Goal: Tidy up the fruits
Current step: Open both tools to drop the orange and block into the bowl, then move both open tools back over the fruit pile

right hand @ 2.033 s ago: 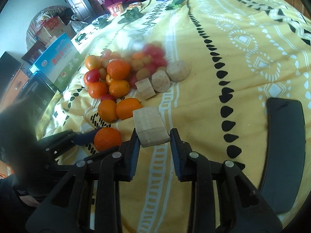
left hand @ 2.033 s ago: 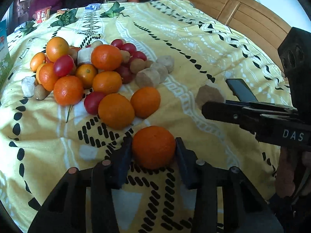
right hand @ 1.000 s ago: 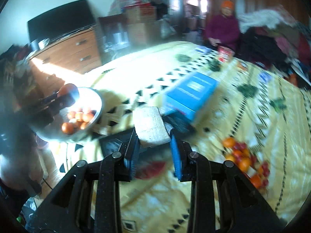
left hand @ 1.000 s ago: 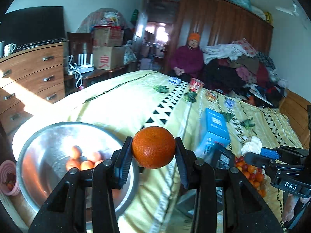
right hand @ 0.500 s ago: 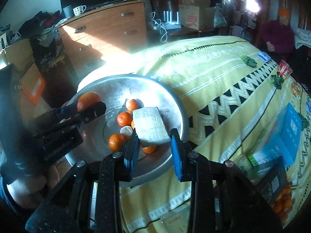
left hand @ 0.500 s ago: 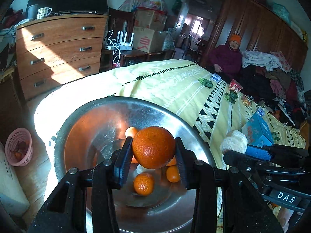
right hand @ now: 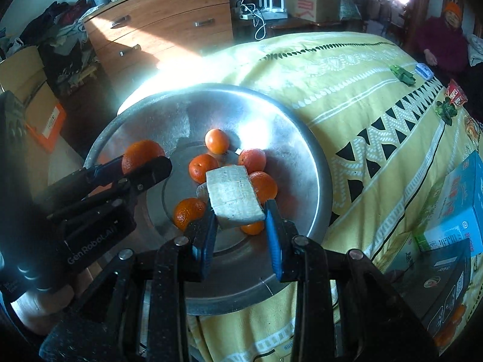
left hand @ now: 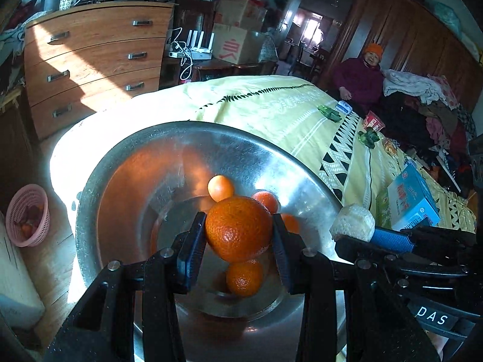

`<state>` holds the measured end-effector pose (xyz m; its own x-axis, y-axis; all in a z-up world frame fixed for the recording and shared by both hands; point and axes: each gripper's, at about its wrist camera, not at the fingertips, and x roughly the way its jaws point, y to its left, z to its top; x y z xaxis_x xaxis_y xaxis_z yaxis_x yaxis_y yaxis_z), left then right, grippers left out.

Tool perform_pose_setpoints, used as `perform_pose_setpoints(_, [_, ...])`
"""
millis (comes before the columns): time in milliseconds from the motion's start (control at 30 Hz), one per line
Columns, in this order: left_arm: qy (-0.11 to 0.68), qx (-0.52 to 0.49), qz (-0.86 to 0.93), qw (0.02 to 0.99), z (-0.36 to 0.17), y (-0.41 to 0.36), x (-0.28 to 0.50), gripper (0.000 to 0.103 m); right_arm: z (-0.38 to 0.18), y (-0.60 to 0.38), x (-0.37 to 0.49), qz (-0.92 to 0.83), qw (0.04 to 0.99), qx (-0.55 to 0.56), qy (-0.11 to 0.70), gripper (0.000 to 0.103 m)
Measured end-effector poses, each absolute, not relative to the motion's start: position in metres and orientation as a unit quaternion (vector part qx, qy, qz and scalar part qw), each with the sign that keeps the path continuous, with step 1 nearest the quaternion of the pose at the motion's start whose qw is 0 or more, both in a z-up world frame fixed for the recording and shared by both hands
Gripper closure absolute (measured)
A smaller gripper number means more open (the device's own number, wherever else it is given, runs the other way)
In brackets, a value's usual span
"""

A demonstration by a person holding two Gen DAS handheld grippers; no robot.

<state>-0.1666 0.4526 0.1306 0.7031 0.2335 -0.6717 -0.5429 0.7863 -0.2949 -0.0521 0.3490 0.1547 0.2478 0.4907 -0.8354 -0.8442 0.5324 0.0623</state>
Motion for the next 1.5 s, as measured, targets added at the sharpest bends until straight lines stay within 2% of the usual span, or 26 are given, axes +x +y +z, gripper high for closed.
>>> perform_pose_setpoints(400, [0.334, -0.244, 0.225, 0.882, 0.12, 0.459, -0.162, 0.06, 0.138, 0.353, -0.043, 0.438, 0.751, -0.197, 0.454, 0.072])
perform_pose_setpoints(600, [0.328, -0.242, 0.228, 0.884, 0.124, 0.456, -0.165, 0.039, 0.134, 0.353, -0.045, 0.442, 0.747, -0.186, 0.46, 0.072])
perform_pose_setpoints(933, [0.309, -0.246, 0.236, 0.888, 0.133, 0.449, -0.17, 0.036, 0.172, 0.325, -0.06, 0.453, 0.771, -0.163, 0.418, 0.071])
perform_pose_setpoints(1200, [0.259, -0.234, 0.221, 0.911, 0.184, 0.414, -0.182, 0.036, 0.208, 0.221, -0.106, 0.452, 0.816, -0.139, 0.333, 0.071])
perform_pose_setpoints(1333, [0.212, -0.216, 0.192, 0.934, 0.226, 0.376, -0.186, 0.036, 0.206, 0.154, -0.108, 0.407, 0.84, -0.112, 0.341, 0.071])
perform_pose_setpoints(1433, [0.178, -0.193, 0.163, 0.951, 0.254, 0.338, -0.185, 0.029, 0.202, 0.106, -0.109, 0.371, 0.856, -0.095, 0.346, 0.071])
perform_pose_setpoints(1500, [0.161, -0.18, 0.138, 0.961, 0.272, 0.312, -0.18, 0.028, 0.199, 0.079, -0.108, 0.349, 0.863, -0.083, 0.355, 0.071])
